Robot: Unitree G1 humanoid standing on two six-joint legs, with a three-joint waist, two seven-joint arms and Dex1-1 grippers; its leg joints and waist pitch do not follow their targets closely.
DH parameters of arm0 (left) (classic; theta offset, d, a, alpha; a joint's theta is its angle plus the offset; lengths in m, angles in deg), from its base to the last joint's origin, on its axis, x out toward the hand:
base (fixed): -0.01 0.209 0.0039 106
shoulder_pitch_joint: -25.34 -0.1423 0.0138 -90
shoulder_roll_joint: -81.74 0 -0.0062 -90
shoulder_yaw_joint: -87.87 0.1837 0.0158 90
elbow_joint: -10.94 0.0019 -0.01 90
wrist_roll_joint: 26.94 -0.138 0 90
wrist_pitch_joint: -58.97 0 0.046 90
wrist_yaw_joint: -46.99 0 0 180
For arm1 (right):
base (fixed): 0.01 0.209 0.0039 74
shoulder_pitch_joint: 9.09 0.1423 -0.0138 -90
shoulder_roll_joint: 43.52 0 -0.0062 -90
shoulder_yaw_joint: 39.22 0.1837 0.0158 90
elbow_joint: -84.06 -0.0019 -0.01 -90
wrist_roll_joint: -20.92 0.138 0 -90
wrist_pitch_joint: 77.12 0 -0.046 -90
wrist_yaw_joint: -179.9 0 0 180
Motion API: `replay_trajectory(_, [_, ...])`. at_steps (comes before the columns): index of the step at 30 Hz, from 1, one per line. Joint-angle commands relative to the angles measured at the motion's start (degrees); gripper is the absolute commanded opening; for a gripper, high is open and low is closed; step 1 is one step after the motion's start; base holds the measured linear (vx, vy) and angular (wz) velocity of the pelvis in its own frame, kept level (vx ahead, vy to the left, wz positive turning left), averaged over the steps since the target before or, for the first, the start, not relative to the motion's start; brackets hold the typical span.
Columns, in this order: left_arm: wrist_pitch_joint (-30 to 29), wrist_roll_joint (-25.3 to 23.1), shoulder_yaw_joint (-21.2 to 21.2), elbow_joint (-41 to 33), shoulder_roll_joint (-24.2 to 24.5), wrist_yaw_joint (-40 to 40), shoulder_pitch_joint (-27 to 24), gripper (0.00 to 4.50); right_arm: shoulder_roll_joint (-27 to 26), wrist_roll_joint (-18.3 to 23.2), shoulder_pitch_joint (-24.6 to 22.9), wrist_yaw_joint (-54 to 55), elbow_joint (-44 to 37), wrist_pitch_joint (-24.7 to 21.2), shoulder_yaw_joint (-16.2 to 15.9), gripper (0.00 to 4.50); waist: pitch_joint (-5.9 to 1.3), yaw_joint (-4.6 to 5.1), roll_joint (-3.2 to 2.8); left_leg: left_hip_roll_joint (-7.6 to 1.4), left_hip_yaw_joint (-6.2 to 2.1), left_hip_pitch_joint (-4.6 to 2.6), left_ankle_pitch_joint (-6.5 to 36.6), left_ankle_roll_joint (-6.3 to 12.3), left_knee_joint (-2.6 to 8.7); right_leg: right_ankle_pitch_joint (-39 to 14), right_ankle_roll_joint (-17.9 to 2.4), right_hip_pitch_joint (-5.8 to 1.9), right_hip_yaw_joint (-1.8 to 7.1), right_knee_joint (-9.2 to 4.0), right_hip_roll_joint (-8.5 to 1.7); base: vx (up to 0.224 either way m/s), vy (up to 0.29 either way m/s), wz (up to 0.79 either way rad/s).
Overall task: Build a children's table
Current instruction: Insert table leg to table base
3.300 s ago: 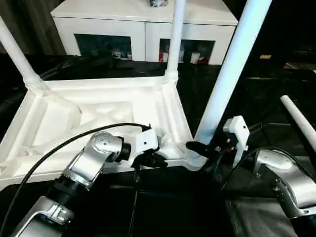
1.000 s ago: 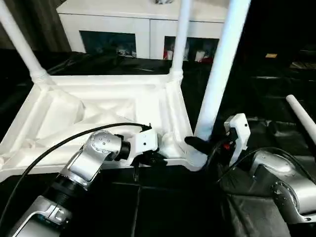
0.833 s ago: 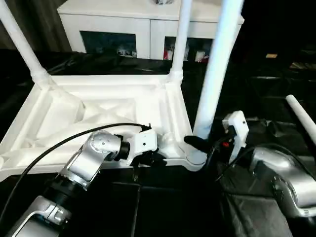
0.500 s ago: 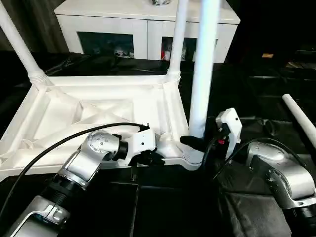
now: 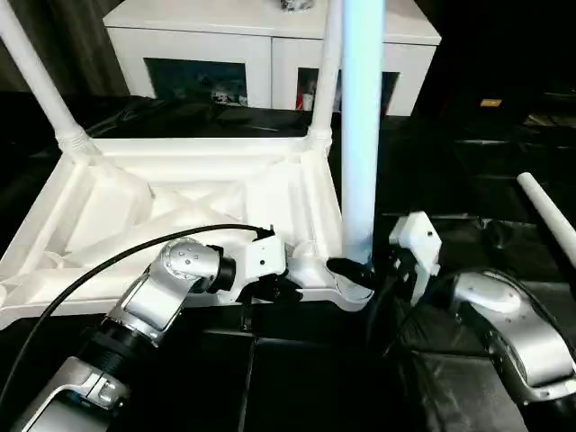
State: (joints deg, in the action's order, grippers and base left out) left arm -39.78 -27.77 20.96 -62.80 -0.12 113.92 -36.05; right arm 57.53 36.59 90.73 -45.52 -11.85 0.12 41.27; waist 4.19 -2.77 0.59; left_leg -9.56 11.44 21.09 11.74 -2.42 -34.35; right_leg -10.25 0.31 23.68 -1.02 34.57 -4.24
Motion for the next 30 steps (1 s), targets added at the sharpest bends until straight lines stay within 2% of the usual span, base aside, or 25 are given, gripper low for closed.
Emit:
replay_trajectory(1, [1.8,0.7,0.1,-1.3,-0.7,0.1,0.8,0.00,0.5,-1.8,-1.3,-0.8,0.6,1.7,-1.6,1.86,-3.80,-0.05,-0.21,-3.45,-1.40,-0.80,7.9,3.70,4.06,-2.6,-16.4,-3.01,2.00,-3.03,-3.53,0.000,0.000,0.00])
replay_trajectory(3, [1.8,0.7,0.0,-1.3,-0.8,0.0,0.9,0.00,0.1,-2.2,-1.7,-1.1,1.7,3.7,-1.7,1.86,-3.72,-0.14,-0.27,-3.48,-1.41,-0.81,8.0,3.83,4.07,-2.8,-16.4,-2.93,1.99,-3.06,-3.53,0.000,0.000,0.00])
replay_trajectory(8, [1.7,0.6,0.0,-1.2,-0.9,-0.2,1.0,0.00,-1.3,-1.0,-2.3,-1.6,3.2,4.3,-1.0,1.86,-3.65,-0.05,-0.20,-3.49,-1.46,-0.81,8.9,4.12,4.12,-3.9,-16.4,-2.92,2.00,-3.16,-3.53,0.000,0.000,0.00])
replay_trajectory(11, [1.6,0.6,-0.1,-1.3,-0.9,-0.2,0.9,0.00,-2.9,2.1,-2.2,-1.5,4.1,1.7,0.3,1.86,-3.54,0.00,-0.17,-3.51,-1.50,-0.81,9.2,4.27,4.19,-4.3,-16.6,-2.89,1.99,-3.23,-3.49,0.000,0.000,0.00])
replay_trajectory(17, [1.7,0.5,-0.1,-1.1,-0.9,-0.3,0.9,0.00,-2.8,2.7,-0.8,-3.2,5.8,0.4,0.3,1.86,-3.52,0.10,-0.15,-3.44,-1.49,-0.77,9.2,3.97,4.18,-4.7,-16.5,-2.91,1.98,-3.21,-3.51,0.000,0.000,0.00])
replay_trajectory(21, [1.6,0.5,-0.1,-1.1,-1.0,-0.4,1.0,0.00,-3.7,4.6,0.4,-2.9,6.9,-2.7,1.8,1.86,-3.44,0.22,-0.06,-3.44,-1.51,-0.79,9.8,3.84,4.21,-6.6,-16.3,-2.85,2.01,-3.37,-3.59,0.000,0.000,0.00])
replay_trajectory(30, [1.6,0.5,-0.1,-1.0,-1.0,-0.5,1.0,0.00,-5.5,7.5,-0.2,-1.4,11.5,-4.4,5.7,1.86,-3.33,0.43,-0.11,-3.42,-1.55,-0.79,11.5,3.05,4.40,-8.7,-15.9,-2.68,1.99,-3.65,-3.58,0.000,0.000,0.00])
